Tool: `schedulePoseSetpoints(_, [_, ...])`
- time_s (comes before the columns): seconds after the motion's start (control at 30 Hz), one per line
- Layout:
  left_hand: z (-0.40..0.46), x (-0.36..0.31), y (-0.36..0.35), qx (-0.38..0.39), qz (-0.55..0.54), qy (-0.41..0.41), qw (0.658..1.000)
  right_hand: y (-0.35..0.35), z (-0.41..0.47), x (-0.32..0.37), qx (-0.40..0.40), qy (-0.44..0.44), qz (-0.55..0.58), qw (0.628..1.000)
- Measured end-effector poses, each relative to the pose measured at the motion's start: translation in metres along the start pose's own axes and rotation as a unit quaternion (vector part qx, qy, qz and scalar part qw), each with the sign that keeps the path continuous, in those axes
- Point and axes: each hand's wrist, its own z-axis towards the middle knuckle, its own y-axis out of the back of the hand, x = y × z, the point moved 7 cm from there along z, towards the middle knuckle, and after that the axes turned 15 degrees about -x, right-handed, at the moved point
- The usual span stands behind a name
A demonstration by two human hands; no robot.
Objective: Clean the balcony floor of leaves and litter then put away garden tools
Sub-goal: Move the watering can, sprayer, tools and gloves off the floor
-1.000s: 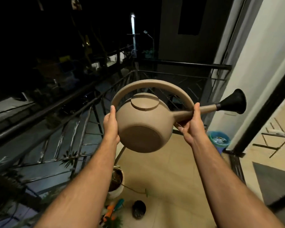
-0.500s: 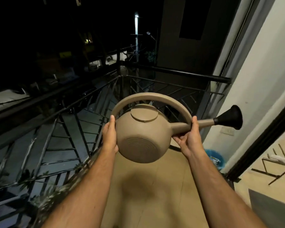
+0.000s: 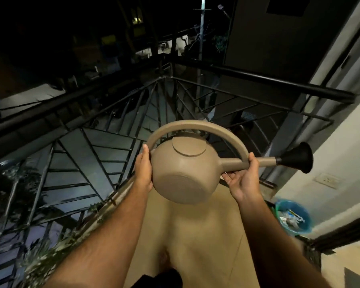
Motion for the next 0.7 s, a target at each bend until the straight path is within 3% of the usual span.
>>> schedulePoseSetpoints(0.2, [0.086,0.006,-0.048,0.048,0.012,0.093,0.994,-0.056,0.085,-0.017,0.004,-0.024,0.002,1.0])
schedulePoseSetpoints(0.3, [0.14,0.001,-0.072,0.035,0.036,0.115,0.992,-0.092,0.128,-0.02,0.007,-0.003,-0.007,1.0])
schedulePoseSetpoints(0.7, [0.295,0.002,-0.155,-0.054,0.15,0.164,0.973,-0.167,0.285,-0.05,-0.101,-0.031,0.039,0.994])
